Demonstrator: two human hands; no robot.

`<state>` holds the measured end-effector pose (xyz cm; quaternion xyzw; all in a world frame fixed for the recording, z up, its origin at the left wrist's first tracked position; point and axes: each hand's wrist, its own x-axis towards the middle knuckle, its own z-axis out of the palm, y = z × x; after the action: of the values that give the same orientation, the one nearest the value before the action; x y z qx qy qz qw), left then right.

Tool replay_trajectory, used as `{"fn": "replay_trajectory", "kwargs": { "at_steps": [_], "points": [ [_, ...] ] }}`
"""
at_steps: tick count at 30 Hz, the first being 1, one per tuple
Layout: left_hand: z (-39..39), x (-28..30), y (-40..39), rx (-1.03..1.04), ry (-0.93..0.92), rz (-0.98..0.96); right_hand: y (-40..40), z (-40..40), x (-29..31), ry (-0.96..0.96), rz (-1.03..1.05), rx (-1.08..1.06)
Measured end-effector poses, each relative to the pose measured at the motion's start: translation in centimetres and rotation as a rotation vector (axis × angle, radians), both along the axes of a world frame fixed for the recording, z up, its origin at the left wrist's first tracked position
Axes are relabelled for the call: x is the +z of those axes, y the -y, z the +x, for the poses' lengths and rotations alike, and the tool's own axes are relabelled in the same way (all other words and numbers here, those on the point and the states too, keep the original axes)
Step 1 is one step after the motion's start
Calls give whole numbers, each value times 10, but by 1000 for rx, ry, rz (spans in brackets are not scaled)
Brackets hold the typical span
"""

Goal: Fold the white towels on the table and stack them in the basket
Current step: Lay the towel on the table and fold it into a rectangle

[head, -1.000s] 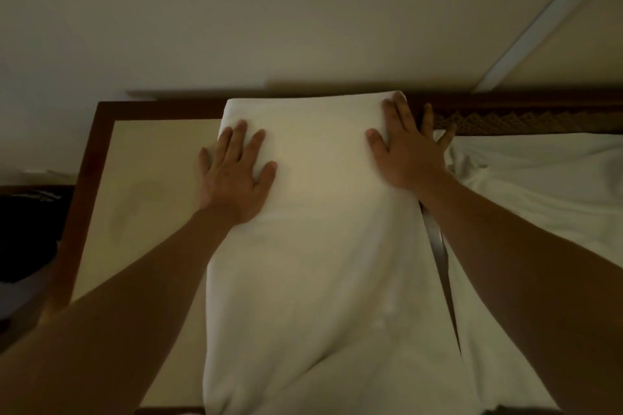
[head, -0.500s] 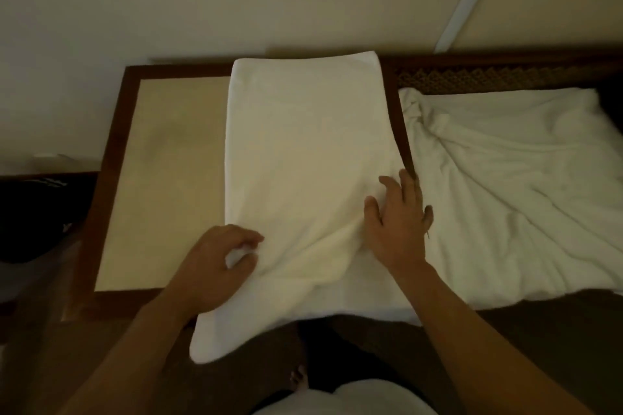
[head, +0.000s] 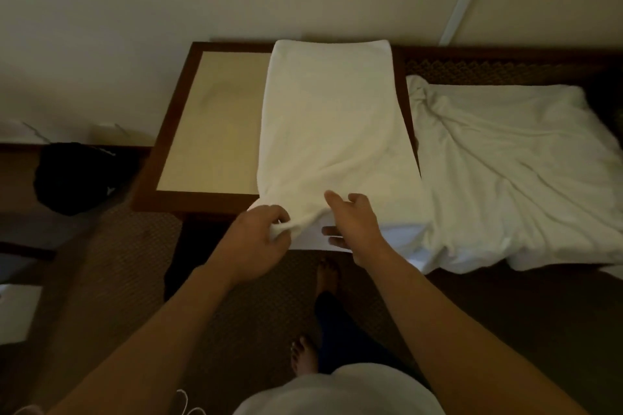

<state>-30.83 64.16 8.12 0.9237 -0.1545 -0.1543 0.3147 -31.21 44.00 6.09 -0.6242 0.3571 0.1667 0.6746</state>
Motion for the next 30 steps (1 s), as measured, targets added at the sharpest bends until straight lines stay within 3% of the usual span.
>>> {"fn": "replay_trajectory", "kwargs": {
  "at_steps": [4, 9, 12, 16, 18, 24, 30],
  "points": [
    [-43, -3, 27, -14, -52, -99, 1, -15, -2, -20, 86, -32],
    [-71, -3, 44, 40, -424, -411, 32, -42, -2, 38, 23, -60],
    [-69, -20, 36, 371, -465, -578, 68, -60, -8, 44, 34, -160],
    [-48, -48, 26, 983, -326, -529, 103, -77, -15, 63, -4, -150],
    [-31, -56, 26, 1107, -332, -528, 117, -82, -24, 53, -57, -89],
    [0, -50, 48, 1121, -630, -742, 128, -76, -31, 105, -6, 37],
    [5, -52, 31, 1143, -542, -702, 128, -64, -32, 136, -86, 30]
  ]
}}
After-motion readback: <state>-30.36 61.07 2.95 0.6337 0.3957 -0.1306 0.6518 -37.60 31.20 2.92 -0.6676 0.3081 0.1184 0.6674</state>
